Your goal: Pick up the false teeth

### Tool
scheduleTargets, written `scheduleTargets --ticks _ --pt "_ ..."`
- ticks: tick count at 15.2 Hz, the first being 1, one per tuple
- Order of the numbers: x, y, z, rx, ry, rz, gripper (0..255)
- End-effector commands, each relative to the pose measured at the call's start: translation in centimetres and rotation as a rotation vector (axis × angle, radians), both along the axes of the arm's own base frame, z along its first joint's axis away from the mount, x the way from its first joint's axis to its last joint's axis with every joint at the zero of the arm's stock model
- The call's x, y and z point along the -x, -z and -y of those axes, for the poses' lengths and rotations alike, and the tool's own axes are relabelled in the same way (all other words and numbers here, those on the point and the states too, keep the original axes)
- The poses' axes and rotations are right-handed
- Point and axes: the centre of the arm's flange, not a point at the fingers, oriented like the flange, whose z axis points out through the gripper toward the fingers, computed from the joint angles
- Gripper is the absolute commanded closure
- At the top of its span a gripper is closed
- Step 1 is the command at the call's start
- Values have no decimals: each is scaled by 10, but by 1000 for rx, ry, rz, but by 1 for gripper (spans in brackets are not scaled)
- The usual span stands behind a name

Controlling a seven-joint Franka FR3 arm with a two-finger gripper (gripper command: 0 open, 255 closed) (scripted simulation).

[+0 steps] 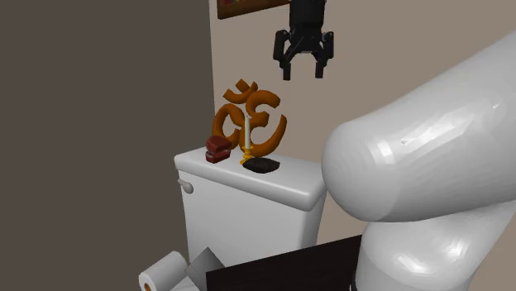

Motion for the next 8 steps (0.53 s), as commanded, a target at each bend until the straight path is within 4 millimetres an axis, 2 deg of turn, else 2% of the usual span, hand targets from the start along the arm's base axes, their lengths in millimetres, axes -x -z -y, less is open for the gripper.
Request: scheduleTargets --ticks 1,8 --pt "0 0 0 0 0 0 0" --pt "-48 51 -62 -13 108 -13 0"
